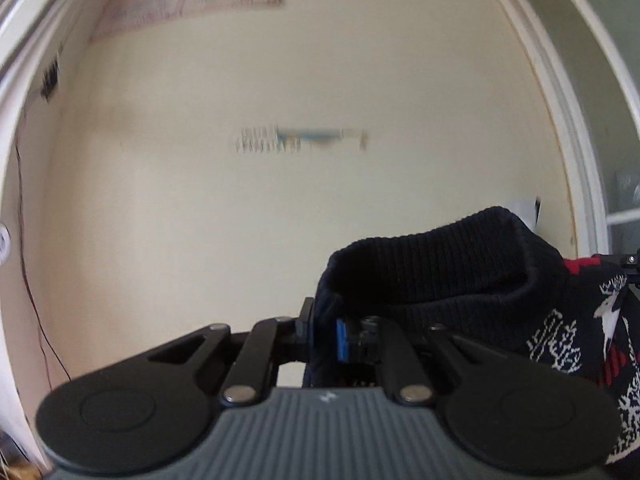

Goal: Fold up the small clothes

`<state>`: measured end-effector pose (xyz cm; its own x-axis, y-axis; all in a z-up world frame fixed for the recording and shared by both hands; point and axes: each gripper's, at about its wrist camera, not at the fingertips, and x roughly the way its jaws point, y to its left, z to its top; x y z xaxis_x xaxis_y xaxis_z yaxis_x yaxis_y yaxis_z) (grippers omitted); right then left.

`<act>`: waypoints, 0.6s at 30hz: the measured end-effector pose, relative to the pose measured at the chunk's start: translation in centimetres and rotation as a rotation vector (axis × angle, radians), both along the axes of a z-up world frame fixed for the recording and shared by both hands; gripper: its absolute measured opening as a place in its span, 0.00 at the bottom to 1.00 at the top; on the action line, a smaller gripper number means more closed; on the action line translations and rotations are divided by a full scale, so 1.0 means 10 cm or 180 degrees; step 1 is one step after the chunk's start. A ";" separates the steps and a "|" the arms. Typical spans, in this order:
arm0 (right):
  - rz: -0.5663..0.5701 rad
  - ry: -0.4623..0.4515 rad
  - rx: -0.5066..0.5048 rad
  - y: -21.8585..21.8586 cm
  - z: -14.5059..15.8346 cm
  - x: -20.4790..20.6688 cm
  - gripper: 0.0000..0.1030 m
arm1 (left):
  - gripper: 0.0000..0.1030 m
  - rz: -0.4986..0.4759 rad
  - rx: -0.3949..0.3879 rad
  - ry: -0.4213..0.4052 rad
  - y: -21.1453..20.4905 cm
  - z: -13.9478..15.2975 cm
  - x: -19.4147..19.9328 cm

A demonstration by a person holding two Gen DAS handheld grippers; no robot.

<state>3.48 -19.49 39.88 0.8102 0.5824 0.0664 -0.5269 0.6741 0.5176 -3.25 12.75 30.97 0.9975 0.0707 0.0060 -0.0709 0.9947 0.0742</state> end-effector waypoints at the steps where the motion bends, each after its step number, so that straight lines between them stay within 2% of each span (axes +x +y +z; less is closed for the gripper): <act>1: -0.0046 0.0236 -0.0048 0.05 -0.25 0.30 0.10 | 0.10 0.0005 -0.0049 0.0204 0.02 -0.28 0.37; 3: -0.0282 0.0577 -0.0222 0.20 -0.78 0.82 0.14 | 0.16 0.0101 -0.0062 0.0635 0.04 -0.87 1.09; 4: -0.0486 0.0713 -0.0422 0.29 -1.12 1.10 0.15 | 0.19 0.0258 -0.0029 0.0970 0.05 -1.21 1.44; 6: -0.0851 0.0937 -0.1009 0.43 -1.79 1.45 0.36 | 0.13 0.0572 -0.0122 0.1774 0.13 -1.86 1.92; 7: -0.0951 0.1074 -0.1304 0.43 -2.12 1.55 0.36 | 0.11 0.0536 -0.0294 0.1954 0.23 -2.09 1.94; 8: -0.0950 0.1177 -0.1423 0.38 -2.30 1.58 0.36 | 0.12 0.0425 -0.0444 0.1990 0.33 -2.22 1.87; 11: -0.0609 0.1403 -0.1158 -0.16 -2.73 1.31 0.38 | 0.17 0.0345 -0.0494 0.1885 0.59 -2.41 1.40; 12: -0.0511 0.1463 -0.1149 -0.31 -2.80 1.20 0.42 | 0.20 0.0305 -0.0475 0.1859 0.68 -2.42 1.19; 13: -0.0465 0.1513 -0.1184 -0.44 -2.86 1.07 0.46 | 0.28 0.0260 -0.0458 0.1849 0.74 -2.44 1.01; 14: -0.0435 0.1536 -0.1270 -0.54 -2.92 0.92 0.56 | 0.36 0.0219 -0.0428 0.1866 0.80 -2.44 0.80; 15: -0.0420 0.1550 -0.1401 -0.61 -3.00 0.75 0.66 | 0.40 0.0182 -0.0374 0.1906 0.82 -2.43 0.62; 17: -0.0404 0.1549 -0.1638 -0.66 -3.12 0.42 0.72 | 0.53 0.0085 -0.0269 0.1983 0.78 -2.46 0.29; 18: -0.0380 0.1550 -0.1719 -0.65 -3.15 0.31 0.72 | 0.54 0.0023 -0.0222 0.2017 0.73 -2.50 0.14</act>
<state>6.60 -26.00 8.38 0.7346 0.3380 -0.5883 -0.2291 0.9397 0.2538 -1.81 20.08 5.99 0.8054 0.0564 -0.5901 -0.0413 0.9984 0.0390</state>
